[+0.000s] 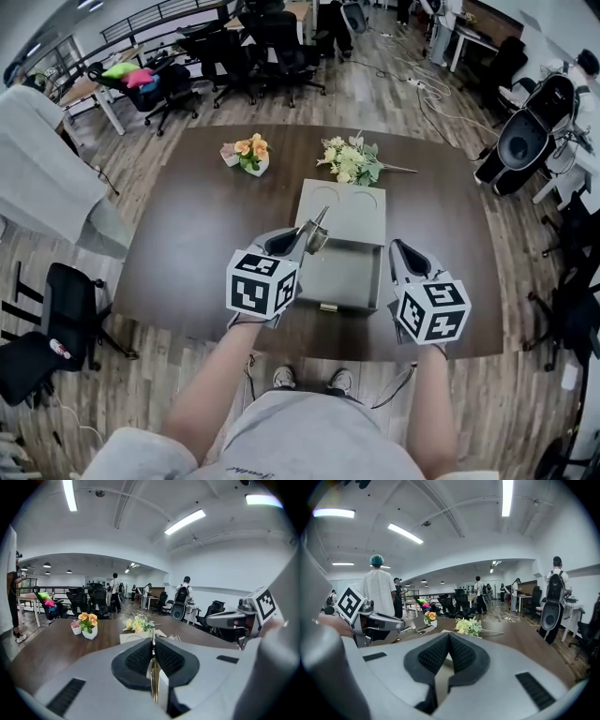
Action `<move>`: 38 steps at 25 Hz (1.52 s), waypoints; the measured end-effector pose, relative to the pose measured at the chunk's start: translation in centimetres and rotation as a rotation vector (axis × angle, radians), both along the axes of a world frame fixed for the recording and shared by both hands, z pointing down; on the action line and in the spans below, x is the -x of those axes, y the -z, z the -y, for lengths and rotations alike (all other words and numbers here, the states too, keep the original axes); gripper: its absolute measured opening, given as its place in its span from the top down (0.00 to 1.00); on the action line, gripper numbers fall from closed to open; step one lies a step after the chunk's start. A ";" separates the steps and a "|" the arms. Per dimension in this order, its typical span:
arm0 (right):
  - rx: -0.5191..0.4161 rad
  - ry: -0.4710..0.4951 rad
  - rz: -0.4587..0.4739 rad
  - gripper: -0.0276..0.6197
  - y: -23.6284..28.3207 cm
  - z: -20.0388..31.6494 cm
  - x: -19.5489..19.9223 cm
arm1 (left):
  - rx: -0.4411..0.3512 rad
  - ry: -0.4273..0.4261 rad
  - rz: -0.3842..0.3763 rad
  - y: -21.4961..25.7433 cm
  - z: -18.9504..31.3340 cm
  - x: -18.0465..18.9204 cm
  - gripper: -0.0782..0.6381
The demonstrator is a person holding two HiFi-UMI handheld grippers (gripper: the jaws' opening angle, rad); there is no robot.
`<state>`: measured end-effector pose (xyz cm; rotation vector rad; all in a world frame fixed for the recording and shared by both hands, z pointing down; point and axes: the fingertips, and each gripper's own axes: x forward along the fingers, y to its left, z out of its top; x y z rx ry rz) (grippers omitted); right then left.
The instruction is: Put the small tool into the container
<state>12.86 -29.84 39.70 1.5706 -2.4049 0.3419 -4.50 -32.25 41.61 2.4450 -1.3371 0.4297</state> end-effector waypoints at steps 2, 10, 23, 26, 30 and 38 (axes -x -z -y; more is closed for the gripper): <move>0.000 0.002 0.000 0.95 0.0 0.0 0.0 | 0.004 -0.008 -0.001 -0.3 0.0 -0.2 0.87; 0.001 0.004 -0.001 0.95 -0.3 0.0 0.2 | 0.015 -0.067 0.023 -1.7 0.1 -1.4 0.87; -0.001 0.004 -0.012 0.95 -0.5 -0.3 0.3 | 0.063 -0.243 0.085 -5.8 -0.3 -4.4 0.87; 0.005 0.002 0.000 0.95 -0.6 -0.4 0.3 | 0.066 -0.276 0.101 -6.4 -0.4 -5.0 0.87; 0.011 0.001 0.019 0.95 -0.7 -0.6 0.3 | 0.077 -0.324 0.132 -7.3 -0.7 -5.7 0.86; 0.021 0.009 0.014 0.95 -1.4 -1.0 0.7 | 0.110 -0.372 0.194 -9.6 -0.7 -6.3 0.86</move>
